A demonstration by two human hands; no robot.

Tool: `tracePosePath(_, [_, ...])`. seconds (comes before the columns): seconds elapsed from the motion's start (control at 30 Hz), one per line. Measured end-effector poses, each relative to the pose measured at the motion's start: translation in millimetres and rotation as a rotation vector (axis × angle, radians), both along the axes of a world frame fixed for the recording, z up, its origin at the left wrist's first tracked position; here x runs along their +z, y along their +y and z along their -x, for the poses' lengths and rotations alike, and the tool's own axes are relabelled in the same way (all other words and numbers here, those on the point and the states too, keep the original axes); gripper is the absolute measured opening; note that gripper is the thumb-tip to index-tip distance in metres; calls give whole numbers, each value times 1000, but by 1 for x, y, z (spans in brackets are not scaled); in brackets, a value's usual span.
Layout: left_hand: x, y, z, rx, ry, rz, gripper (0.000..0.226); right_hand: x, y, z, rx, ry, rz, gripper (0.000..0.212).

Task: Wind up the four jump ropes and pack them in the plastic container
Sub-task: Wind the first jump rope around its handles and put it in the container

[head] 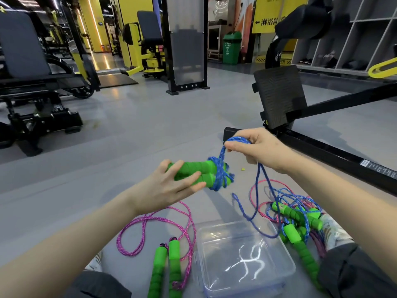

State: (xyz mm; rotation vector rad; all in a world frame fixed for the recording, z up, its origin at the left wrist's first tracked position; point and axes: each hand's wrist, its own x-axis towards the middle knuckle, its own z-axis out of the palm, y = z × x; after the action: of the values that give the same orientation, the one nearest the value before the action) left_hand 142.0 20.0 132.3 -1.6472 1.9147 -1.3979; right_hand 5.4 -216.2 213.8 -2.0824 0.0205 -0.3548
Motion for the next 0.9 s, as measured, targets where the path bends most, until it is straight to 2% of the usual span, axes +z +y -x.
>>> tracePosePath(0.13, [4,-9,21,-149,46,20,45,-11,-16,1,-95,-1,-4,32])
tracePosePath(0.2, [10,-15,30,-192,60,65,43,-26,-20,5,-84,70,-133,30])
tracePosePath(0.37, [16,-21,32,-211,68,107,37,-57,-17,10,57,253,-645,21])
tracePosePath(0.43, [14,-19,32,-181,86,116,37,-62,-14,10,99,301,-710,25])
tracePosePath(0.5, [14,-21,33,-158,118,153,38,-67,-8,9,79,317,-725,39])
tracePosePath(0.57, [14,-24,34,-152,131,174,39,-73,-4,9,49,303,-758,44])
tracePosePath(0.73, [7,-20,24,-85,111,163,44,-80,9,4,88,352,-605,31])
tracePosePath(0.87, [0,-18,14,6,113,159,54,-78,23,1,49,420,-370,39])
tracePosePath(0.9, [0,-17,12,20,109,153,57,-77,25,1,53,439,-307,35])
